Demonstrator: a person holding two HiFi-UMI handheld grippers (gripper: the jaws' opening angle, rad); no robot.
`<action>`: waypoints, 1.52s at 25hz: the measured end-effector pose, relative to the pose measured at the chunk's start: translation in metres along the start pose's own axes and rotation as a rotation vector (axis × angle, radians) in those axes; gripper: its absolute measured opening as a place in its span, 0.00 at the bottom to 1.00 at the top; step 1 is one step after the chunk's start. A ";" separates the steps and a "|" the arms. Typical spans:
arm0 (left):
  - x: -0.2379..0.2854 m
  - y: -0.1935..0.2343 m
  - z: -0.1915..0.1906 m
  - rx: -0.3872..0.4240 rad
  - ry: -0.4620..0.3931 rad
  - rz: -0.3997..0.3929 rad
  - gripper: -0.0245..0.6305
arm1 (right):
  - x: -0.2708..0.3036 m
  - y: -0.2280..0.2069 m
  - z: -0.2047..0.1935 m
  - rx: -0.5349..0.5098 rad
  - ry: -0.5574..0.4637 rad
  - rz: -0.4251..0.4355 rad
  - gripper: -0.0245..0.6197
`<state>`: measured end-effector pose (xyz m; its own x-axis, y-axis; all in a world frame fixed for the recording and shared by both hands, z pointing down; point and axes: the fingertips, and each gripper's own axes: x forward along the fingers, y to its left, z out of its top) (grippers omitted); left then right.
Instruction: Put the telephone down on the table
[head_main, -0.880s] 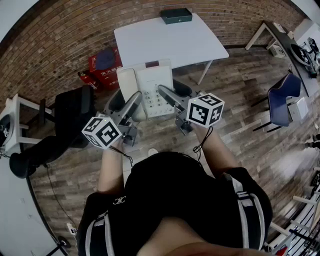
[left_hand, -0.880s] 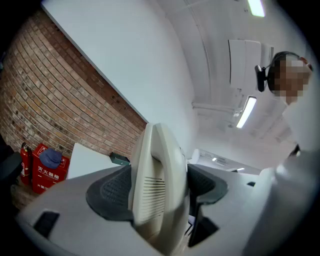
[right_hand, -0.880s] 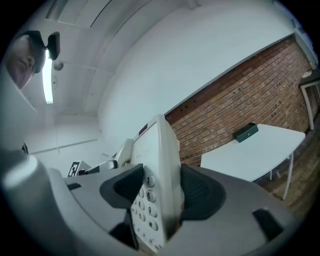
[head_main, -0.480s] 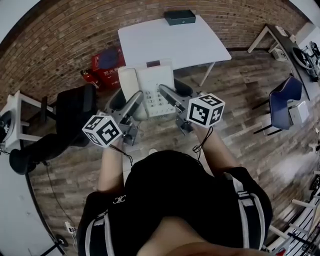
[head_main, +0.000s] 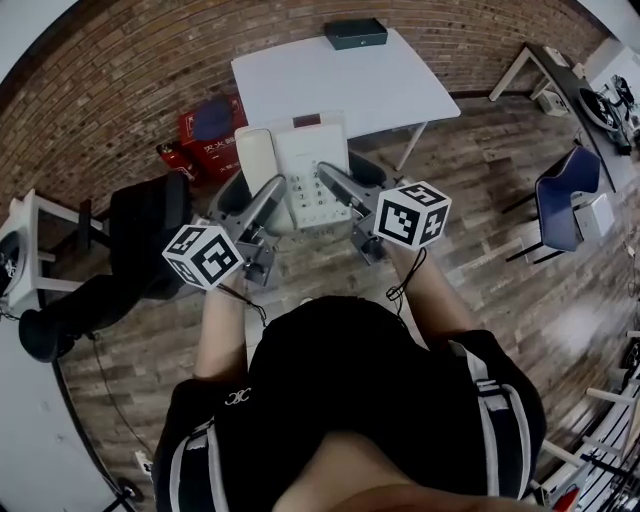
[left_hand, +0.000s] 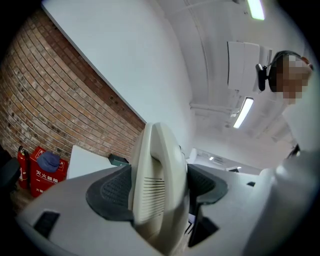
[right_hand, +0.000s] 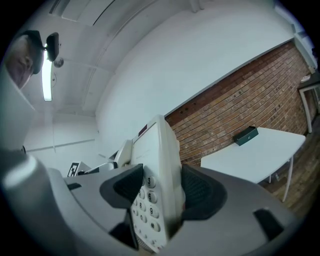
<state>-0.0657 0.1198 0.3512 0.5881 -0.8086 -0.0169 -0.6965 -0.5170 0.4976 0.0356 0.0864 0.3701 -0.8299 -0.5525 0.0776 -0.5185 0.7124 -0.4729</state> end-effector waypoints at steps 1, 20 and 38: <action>-0.002 0.004 0.003 0.000 0.001 -0.006 0.57 | 0.004 0.002 0.000 -0.001 -0.004 -0.006 0.37; -0.012 0.049 0.018 -0.003 0.020 -0.055 0.56 | 0.048 0.010 -0.012 0.009 -0.032 -0.057 0.37; 0.107 0.154 0.045 -0.031 0.060 0.024 0.56 | 0.153 -0.111 0.030 0.054 0.023 -0.019 0.37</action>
<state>-0.1283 -0.0587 0.3873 0.5957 -0.8018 0.0473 -0.6982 -0.4879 0.5240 -0.0275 -0.0902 0.4083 -0.8247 -0.5555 0.1066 -0.5230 0.6771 -0.5177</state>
